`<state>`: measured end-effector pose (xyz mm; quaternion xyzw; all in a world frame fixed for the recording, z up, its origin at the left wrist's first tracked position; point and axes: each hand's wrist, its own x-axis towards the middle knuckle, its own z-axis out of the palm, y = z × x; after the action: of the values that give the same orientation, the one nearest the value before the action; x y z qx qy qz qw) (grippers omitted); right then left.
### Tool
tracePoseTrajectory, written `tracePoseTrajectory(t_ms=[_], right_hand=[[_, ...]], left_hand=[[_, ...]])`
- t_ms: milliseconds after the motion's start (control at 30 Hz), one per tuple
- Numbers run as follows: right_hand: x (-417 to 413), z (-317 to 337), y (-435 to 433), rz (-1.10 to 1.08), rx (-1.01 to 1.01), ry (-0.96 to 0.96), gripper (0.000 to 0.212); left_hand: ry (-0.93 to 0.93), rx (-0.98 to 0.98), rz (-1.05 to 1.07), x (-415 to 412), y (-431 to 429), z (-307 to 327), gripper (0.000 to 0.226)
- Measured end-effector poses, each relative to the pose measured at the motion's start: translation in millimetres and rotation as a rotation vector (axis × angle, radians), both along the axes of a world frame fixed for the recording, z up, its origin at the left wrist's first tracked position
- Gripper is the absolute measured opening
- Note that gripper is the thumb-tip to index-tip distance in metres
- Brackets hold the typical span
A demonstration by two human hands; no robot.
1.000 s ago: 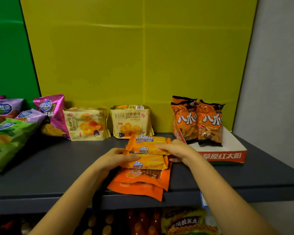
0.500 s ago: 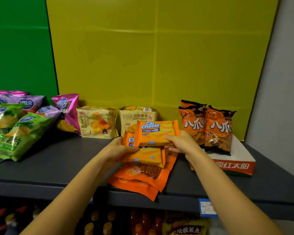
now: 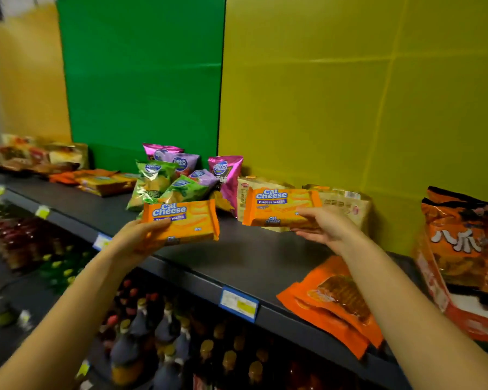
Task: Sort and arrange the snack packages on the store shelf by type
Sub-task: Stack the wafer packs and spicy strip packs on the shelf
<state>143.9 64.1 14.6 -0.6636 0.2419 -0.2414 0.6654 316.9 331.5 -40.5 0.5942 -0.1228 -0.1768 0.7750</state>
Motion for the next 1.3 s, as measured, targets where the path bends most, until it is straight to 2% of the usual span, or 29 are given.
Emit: tracePoseTrajectory(t_ms=[133, 367, 500, 600, 700, 767, 933, 1067, 1200, 1300], right_hand=[[50.9, -8.2, 44.4, 0.051, 0.008, 0.019, 0.020], [147.6, -18.4, 140.1, 0.119, 0.078, -0.055, 0.035], [202.9, -24.1, 199.0, 0.173, 0.128, -0.093, 0.020], [241.0, -24.7, 236.2, 0.216, 0.159, -0.148, 0.019], [280.6, -22.0, 267.1, 0.232, 0.164, -0.172, 0.018], [309.5, -21.5, 284.1, 0.246, 0.155, -0.174, 0.030], [383.9, -23.6, 308.9, 0.247, 0.170, -0.175, 0.038], [441.2, -20.7, 310.6, 0.218, 0.184, -0.170, 0.035], [494.4, -3.4, 304.7, 0.196, 0.215, -0.175, 0.032], [529.2, 3.2, 297.3, 0.158, 0.183, -0.170, 0.037]], left_hand=[[0.009, 0.035, 0.159, 32.2, 72.9, -4.4, 0.009], [0.034, 0.092, 0.243, 100.9, 188.8, -8.6, 0.011], [0.004, 0.134, 0.263, 141.9, 244.2, -7.2, 0.010], [-0.004, 0.114, 0.275, 170.4, 278.4, -5.0, 0.004], [-0.005, 0.114, 0.278, 199.6, 303.5, -2.2, 0.019], [0.008, 0.126, 0.272, 220.0, 313.5, -1.5, 0.015], [0.082, 0.087, 0.279, 276.4, 319.0, -3.8, 0.019], [0.101, 0.071, 0.260, 325.1, 309.7, 0.3, 0.022], [0.066, 0.074, 0.236, 370.3, 289.0, 17.9, 0.006], [0.012, 0.127, 0.199, 402.4, 272.7, 28.4, 0.009]])
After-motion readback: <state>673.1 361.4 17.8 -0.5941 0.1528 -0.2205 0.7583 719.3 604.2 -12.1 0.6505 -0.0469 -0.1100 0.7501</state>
